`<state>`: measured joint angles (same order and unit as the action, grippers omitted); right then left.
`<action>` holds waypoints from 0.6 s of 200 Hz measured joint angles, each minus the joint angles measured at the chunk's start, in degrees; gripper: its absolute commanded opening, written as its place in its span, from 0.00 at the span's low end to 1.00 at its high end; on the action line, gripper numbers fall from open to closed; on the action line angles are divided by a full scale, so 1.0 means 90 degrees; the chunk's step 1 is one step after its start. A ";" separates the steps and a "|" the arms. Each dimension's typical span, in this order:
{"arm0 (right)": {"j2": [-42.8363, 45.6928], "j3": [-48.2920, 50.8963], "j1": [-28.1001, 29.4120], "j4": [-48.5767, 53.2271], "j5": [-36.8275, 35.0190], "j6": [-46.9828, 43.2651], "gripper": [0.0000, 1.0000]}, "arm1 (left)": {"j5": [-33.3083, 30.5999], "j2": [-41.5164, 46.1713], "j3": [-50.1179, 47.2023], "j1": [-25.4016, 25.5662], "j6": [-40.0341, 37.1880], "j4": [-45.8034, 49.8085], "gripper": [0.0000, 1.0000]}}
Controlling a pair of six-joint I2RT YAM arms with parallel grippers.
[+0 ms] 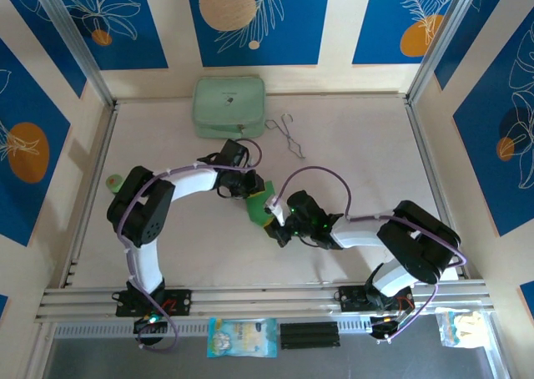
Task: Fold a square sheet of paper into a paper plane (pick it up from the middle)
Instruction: Third fold the triangle at the center of the table.
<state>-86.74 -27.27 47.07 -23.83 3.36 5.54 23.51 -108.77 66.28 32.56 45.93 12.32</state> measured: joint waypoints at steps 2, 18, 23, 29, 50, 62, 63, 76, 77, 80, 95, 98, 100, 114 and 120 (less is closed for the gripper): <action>-0.0007 0.0000 -0.0010 -0.0002 0.0017 0.0015 0.01 | 0.0000 -0.0015 0.0010 0.0000 -0.0005 0.0005 0.20; -0.0075 0.0000 -0.0073 -0.0007 0.0136 0.0136 0.01 | 0.0000 -0.0153 0.0114 0.0010 -0.0102 0.0092 0.19; -0.0095 0.0000 -0.0085 -0.0007 0.0163 0.0180 0.01 | 0.0000 -0.0189 0.0134 0.0012 -0.0124 0.0107 0.19; -0.0109 0.0000 -0.0107 -0.0007 0.0187 0.0221 0.01 | 0.0000 -0.0226 0.0160 0.0012 -0.0151 0.0146 0.18; -0.0136 0.0000 -0.0185 -0.0015 0.0277 0.0352 0.01 | 0.0000 -0.0323 0.0255 0.0012 -0.0194 0.0265 0.17; -0.0138 0.0000 -0.0231 -0.0015 0.0308 0.0425 0.01 | -0.0002 -0.0401 0.0333 0.0017 -0.0262 0.0350 0.17; -0.0138 0.0000 -0.0236 -0.0017 0.0311 0.0435 0.01 | -0.0002 -0.0406 0.0338 0.0017 -0.0267 0.0357 0.17; -0.0138 0.0000 -0.0289 -0.0024 0.0325 0.0525 0.01 | -0.0002 -0.0517 0.0440 0.0024 -0.0330 0.0449 0.15; -0.0138 0.0000 -0.0291 -0.0024 0.0325 0.0537 0.01 | -0.0002 -0.0525 0.0447 0.0024 -0.0333 0.0454 0.15; -0.0138 0.0000 -0.0304 -0.0024 0.0325 0.0563 0.01 | -0.0002 -0.0551 0.0474 0.0029 -0.0340 0.0481 0.15; -0.0138 -0.0005 -0.0359 -0.0022 0.0318 0.0680 0.01 | -0.0002 -0.0634 0.0595 0.0032 -0.0432 0.0617 0.15; -0.0138 -0.0012 -0.0367 -0.0022 0.0306 0.0721 0.01 | -0.0002 -0.0639 0.0619 0.0032 -0.0447 0.0646 0.14; -0.0138 -0.0012 -0.0369 -0.0017 0.0296 0.0731 0.01 | -0.0002 -0.0641 0.0629 0.0032 -0.0454 0.0663 0.14; -0.0138 -0.0049 -0.0406 0.0012 0.0204 0.0852 0.01 | -0.0029 -0.0656 0.0690 0.0051 -0.0508 0.0765 0.14; -0.0138 -0.0073 -0.0415 0.0029 0.0153 0.0903 0.01 | -0.0041 -0.0670 0.0714 0.0053 -0.0529 0.0806 0.14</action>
<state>-87.99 -27.92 43.33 -23.57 4.73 13.67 23.14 -114.80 72.71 33.04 41.17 19.57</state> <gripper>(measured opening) 0.048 0.143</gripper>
